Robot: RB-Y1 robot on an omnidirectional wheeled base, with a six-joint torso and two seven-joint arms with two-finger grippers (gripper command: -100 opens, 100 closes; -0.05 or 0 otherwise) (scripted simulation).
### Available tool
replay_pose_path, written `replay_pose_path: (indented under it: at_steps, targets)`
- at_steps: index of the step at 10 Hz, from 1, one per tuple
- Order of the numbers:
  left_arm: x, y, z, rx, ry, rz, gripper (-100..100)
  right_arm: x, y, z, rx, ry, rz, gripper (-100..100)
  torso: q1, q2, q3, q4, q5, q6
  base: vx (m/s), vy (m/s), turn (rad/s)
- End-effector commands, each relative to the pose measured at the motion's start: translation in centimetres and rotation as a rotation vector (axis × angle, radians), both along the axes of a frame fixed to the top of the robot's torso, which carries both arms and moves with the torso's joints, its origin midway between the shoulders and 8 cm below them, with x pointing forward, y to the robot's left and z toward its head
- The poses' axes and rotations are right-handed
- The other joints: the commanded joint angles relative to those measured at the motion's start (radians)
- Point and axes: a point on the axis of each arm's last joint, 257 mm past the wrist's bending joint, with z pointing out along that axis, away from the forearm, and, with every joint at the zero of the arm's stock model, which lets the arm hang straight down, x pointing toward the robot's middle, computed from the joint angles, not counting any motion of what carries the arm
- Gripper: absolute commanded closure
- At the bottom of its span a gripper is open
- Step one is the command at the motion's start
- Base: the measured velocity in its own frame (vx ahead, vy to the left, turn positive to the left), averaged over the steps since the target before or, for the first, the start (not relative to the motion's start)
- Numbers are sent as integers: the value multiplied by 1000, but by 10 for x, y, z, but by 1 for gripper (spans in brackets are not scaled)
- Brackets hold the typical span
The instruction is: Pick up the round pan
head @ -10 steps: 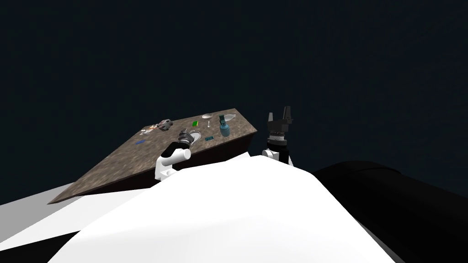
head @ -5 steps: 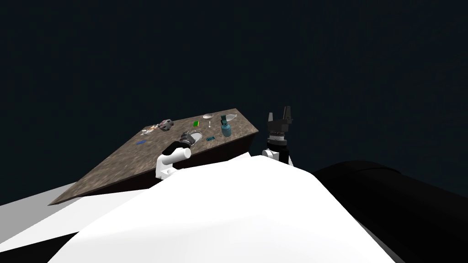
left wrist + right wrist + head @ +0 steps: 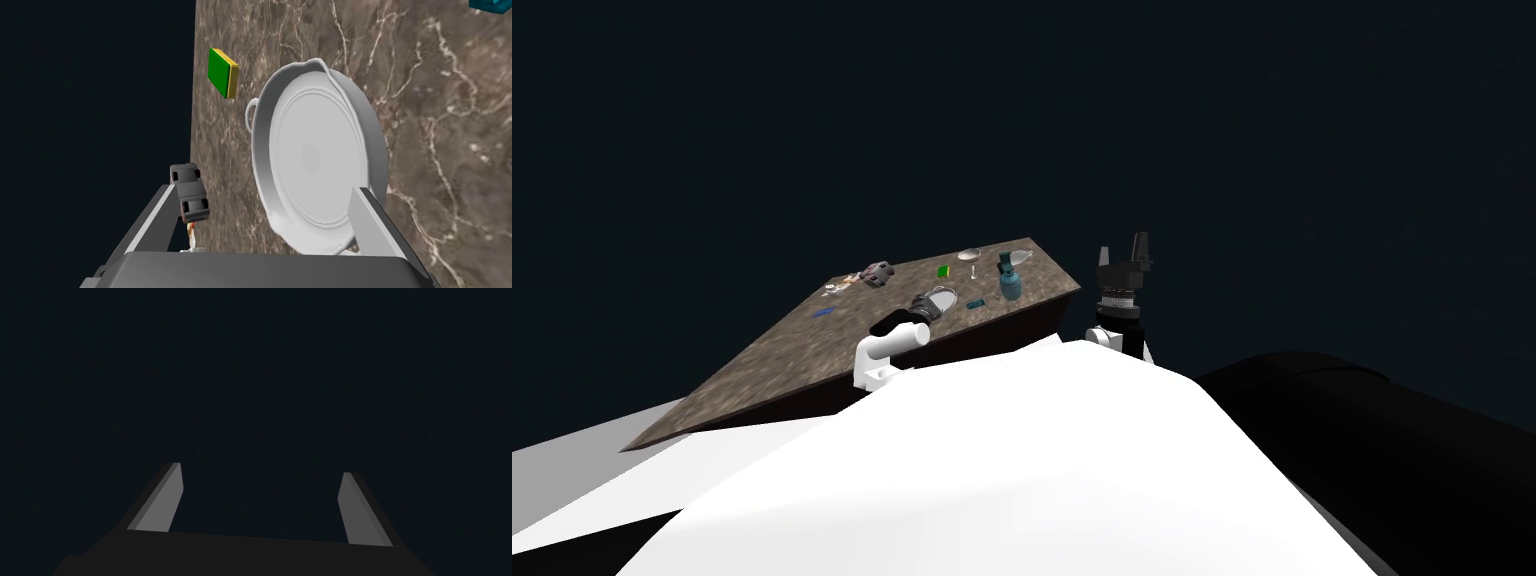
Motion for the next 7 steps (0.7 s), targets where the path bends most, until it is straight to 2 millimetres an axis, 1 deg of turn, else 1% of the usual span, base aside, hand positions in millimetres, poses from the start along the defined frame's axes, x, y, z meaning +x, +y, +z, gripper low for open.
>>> replay_pose_path:
  at_steps: [1, 3, 4, 7]
  targets:
    - [-3, 0, -7, -9, 27, 5, -100, 0, 0, 0, 0, 0, 0, 0, 0, 0, 0, 0, 0, 0, 15, 32, -1]
    - [-10, 1, -24, -30, 95, 19, -100, 0, 0, 0, 0, 0, 0, 0, 0, 0, 0, 0, 0, 0, 24, 46, -3]
    - [-12, 1, -27, -33, 107, 20, -100, 0, 0, 0, 0, 0, 0, 0, 1, -1, 0, 0, 0, 0, 21, 40, -5]
    - [-29, 3, -56, -64, 215, 42, -100, 0, 0, 0, 0, 0, 0, 0, 0, 0, 0, 0, 0, 0, 23, 29, -7]
